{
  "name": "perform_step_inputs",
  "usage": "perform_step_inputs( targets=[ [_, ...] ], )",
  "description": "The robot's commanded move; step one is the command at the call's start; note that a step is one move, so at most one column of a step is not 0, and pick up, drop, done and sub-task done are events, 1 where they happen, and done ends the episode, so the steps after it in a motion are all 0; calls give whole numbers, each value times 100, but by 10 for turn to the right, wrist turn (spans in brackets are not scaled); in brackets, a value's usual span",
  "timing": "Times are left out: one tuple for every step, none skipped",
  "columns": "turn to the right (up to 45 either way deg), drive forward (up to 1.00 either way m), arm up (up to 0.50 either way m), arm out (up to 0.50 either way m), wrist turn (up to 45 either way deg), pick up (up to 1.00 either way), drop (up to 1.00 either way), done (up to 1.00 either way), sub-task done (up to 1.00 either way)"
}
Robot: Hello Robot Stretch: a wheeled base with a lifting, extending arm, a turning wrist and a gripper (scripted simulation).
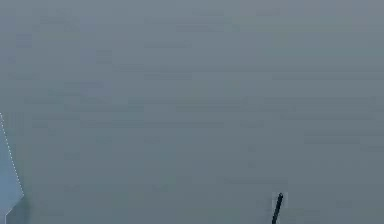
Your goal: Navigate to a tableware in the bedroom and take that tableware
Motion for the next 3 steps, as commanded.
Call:
perform_step_inputs(
  targets=[
    [-450, 0, 0, 0, 0, 0, 0, 0, 0],
    [-450, 0, 0, 0, 0, 0, 0, 0, 0],
    [-450, 0, 0, 0, 0, 0, 0, 0, 0]
  ],
)
